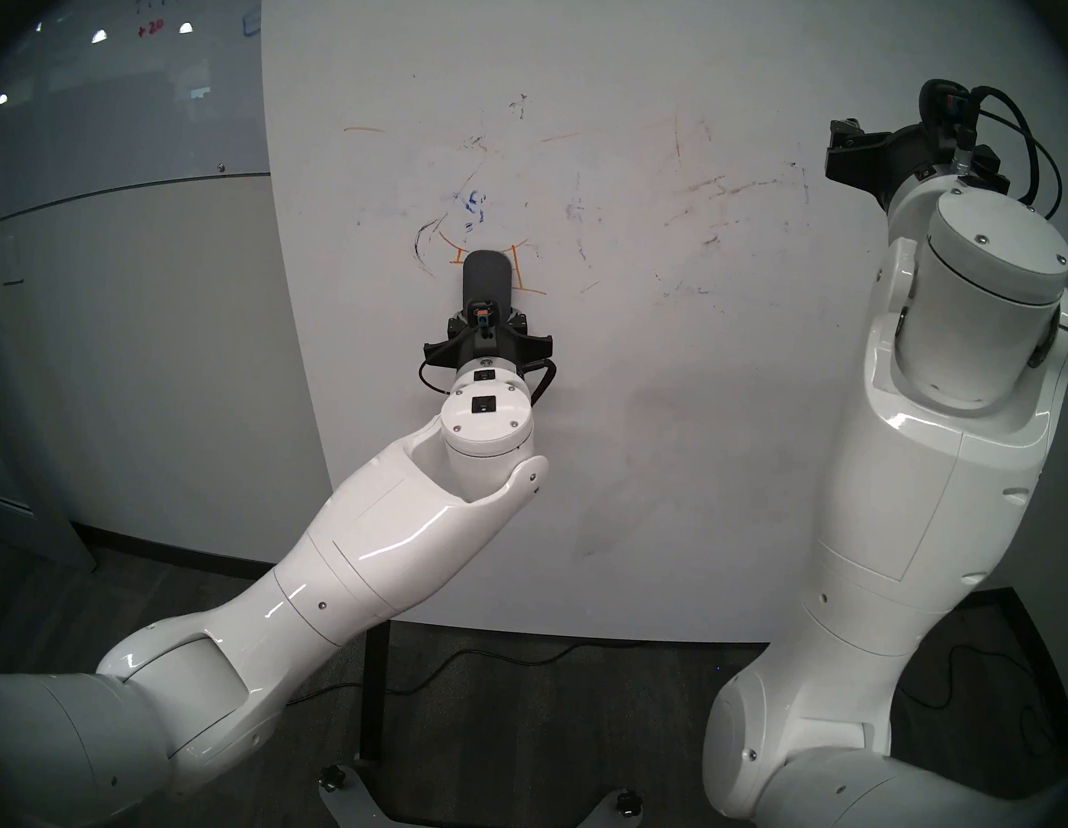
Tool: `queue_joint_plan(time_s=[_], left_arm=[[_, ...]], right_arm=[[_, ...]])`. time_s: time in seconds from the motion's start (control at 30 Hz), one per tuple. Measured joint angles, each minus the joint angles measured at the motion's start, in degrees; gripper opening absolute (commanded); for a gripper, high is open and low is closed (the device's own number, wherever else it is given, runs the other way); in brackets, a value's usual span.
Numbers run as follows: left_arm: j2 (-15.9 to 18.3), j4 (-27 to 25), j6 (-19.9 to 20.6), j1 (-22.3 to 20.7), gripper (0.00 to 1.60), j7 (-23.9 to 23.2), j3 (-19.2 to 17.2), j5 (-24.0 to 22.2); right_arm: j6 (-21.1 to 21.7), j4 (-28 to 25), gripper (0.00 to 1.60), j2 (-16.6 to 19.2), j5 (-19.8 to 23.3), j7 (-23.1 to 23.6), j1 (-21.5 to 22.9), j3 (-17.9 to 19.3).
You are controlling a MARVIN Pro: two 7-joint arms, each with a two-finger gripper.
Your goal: Erase all marks on the whiteboard with the eraser
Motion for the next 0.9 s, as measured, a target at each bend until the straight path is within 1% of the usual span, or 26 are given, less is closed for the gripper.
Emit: queue_joint_plan(time_s=[0.27,0.47,0.67,0.8,0.9], left_arm=[[-0.03,-0.35,1.02,-0.03,0.00,-0.36,-0.26,0.66],[-0.28,-1.18,1.38,0.59,0.00,-1.18,-1.16,1.08],[-1.01,-2.20,2.36,1.35,0.00,-2.22,-2.68,1.41],[-1.80,-3.16,3.47,2.12,0.00,-3.67,-4.57,1.24],[-2.11,-3.51,3.96,2.41,0.00,-4.40,-5.34,1.14]], right_arm=[[0.00,0.00,1.60,0.06,0.11,-0.13,-0.02,-0.01],[0.00,0.02,1.60,0.10,0.20,-0.21,-0.03,-0.02],[0.00,0.02,1.60,0.14,0.29,-0.29,-0.06,-0.02],[-0.01,0.04,1.60,0.17,0.36,-0.35,-0.10,-0.02],[-0.01,0.05,1.60,0.18,0.39,-0.37,-0.12,-0.02]])
